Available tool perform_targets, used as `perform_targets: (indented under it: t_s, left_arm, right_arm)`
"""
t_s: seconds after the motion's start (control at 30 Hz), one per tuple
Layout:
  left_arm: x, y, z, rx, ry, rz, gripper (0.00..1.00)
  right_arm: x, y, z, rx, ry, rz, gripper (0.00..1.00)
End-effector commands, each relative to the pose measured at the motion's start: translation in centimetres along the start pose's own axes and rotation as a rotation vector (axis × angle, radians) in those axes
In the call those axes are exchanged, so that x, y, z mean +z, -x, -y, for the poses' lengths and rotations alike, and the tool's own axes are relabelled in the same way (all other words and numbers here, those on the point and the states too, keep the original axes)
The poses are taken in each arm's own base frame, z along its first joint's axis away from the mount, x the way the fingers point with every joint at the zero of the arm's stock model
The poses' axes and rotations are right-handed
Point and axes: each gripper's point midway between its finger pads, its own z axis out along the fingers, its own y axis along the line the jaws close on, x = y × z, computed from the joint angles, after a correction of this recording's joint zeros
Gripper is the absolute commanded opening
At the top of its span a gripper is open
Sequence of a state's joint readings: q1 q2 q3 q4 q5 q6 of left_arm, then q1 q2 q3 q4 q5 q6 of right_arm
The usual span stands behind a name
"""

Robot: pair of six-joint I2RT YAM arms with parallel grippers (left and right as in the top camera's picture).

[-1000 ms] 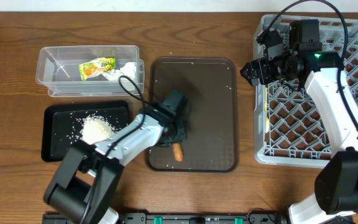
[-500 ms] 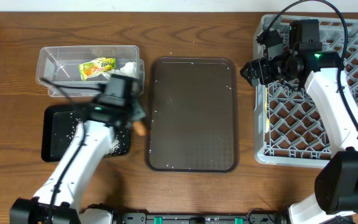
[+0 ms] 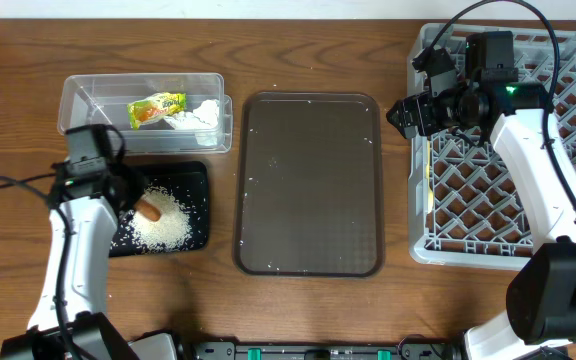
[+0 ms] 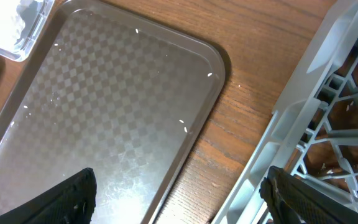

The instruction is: Sort waste into correct bins and load items into the dishwasher rack

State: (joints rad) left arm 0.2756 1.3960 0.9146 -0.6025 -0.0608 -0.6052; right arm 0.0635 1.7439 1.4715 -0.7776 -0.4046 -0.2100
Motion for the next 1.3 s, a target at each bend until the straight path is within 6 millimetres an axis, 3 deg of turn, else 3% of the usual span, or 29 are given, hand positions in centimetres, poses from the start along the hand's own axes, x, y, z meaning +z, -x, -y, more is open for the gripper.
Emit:
perform_targets:
  t_s: [0.0, 0.2, 0.4, 0.5, 0.63, 0.97, 1.13, 1.27]
  left_arm:
    - [1.6, 0.6, -3.2, -0.040, 0.111, 0.000, 0.08]
    - [4.2, 0.6, -5.2, -0.081, 0.178, -0.047, 0.08]
    - [6.0, 0.0, -5.4, -0.075, 0.201, -0.080, 0.08]
    - [6.1, 0.4, -5.2, -0.056, 0.190, -0.068, 0.09]
    - [6.1, 0.5, -5.1, -0.026, 0.186, -0.067, 0.24]
    - [5.2, 1.4, -4.6, 0.030, 0.174, -0.057, 0.36]
    - [2.7, 2.5, -2.1, 0.071, 0.062, -0.019, 0.40]
    - [0.1, 2.5, 2.5, 0.237, -0.114, 0.024, 0.41]
  right_arm:
    - [0.3, -0.1, -0.3, 0.014, 0.015, -0.006, 0.85]
    - [0.3, -0.1, -0.3, 0.014, 0.015, -0.006, 0.85]
    - [0.3, -0.2, -0.3, 0.015, 0.016, -0.009, 0.85]
    - [0.3, -0.2, -0.3, 0.015, 0.016, -0.010, 0.85]
    - [0.3, -0.2, -0.3, 0.015, 0.016, -0.009, 0.86]
    - [0.3, -0.2, -0.3, 0.015, 0.016, -0.010, 0.86]
    - [0.3, -0.1, -0.3, 0.014, 0.015, -0.006, 0.87]
    - [0.3, 0.5, -0.2, 0.004, 0.011, 0.017, 0.88]
